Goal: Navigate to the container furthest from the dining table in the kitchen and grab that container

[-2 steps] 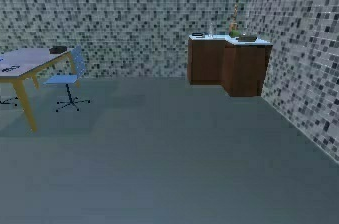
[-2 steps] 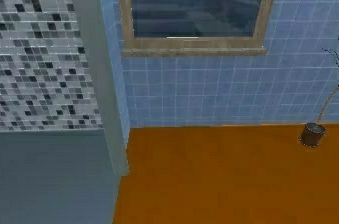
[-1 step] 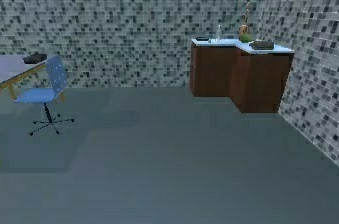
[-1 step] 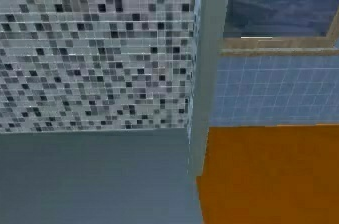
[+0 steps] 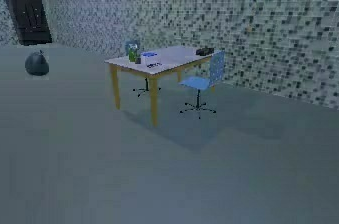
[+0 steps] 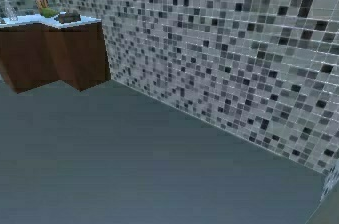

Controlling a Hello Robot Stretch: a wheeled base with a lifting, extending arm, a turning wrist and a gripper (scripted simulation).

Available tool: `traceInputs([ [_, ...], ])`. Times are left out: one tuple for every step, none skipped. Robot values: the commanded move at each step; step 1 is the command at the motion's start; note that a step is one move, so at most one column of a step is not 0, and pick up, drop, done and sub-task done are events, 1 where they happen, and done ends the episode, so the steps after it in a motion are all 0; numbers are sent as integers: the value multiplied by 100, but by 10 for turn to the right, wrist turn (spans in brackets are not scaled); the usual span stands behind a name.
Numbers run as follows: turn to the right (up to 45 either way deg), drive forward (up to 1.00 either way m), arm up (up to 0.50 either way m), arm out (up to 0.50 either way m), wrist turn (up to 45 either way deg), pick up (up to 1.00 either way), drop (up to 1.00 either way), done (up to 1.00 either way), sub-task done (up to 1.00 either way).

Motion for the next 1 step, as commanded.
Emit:
traceInputs([
  [0,100,0,0,0,0,0,0,0],
])
